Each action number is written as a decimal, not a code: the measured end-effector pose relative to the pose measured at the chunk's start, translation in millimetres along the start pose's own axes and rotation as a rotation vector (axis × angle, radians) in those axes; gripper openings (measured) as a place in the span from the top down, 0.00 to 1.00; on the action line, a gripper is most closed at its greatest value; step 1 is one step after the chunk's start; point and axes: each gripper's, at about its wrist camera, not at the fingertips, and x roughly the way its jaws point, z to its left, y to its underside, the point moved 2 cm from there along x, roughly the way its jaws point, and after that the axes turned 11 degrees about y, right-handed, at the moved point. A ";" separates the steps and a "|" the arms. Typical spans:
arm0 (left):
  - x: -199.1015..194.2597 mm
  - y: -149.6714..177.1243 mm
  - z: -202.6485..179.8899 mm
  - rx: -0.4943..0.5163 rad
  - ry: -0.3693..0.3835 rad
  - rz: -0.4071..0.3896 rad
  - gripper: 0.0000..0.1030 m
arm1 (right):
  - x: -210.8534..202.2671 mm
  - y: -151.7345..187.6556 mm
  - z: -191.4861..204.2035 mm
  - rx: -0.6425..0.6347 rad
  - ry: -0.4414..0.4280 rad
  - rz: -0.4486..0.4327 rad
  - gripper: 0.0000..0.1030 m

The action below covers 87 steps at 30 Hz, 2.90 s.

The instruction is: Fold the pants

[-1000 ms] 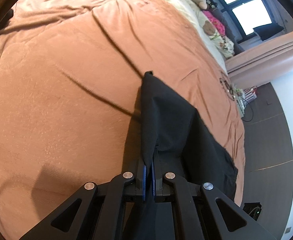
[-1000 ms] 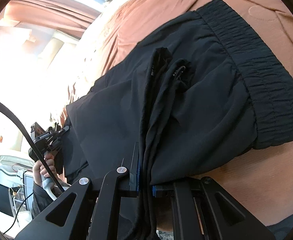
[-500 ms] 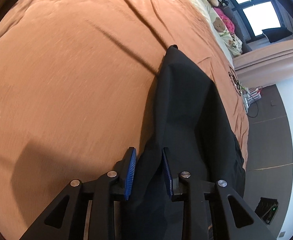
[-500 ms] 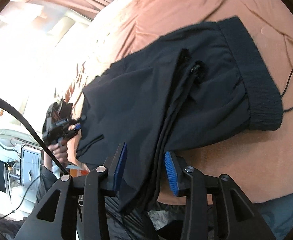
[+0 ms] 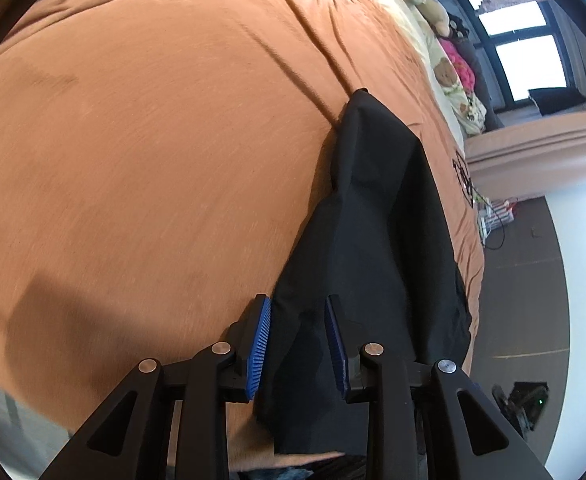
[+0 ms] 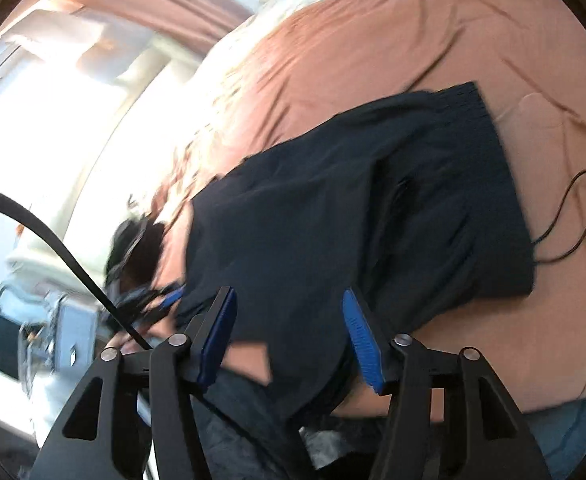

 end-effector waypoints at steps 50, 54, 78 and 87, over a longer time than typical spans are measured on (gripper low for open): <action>-5.5 37.1 4.1 -0.056 -0.037 -0.087 0.86 | 31.2 -100.7 24.2 -0.166 0.272 -0.137 0.95; -10.8 34.8 -0.1 -0.046 -0.040 -0.093 0.86 | 34.4 -111.4 34.2 -0.199 0.310 -0.140 0.95; -12.1 57.9 -43.9 -0.032 0.065 -0.070 0.43 | 25.8 -68.6 28.7 -0.113 0.235 -0.058 0.51; 15.3 70.8 -35.6 -0.078 0.075 -0.026 0.43 | 21.2 -46.8 -7.1 -0.016 0.144 -0.015 0.51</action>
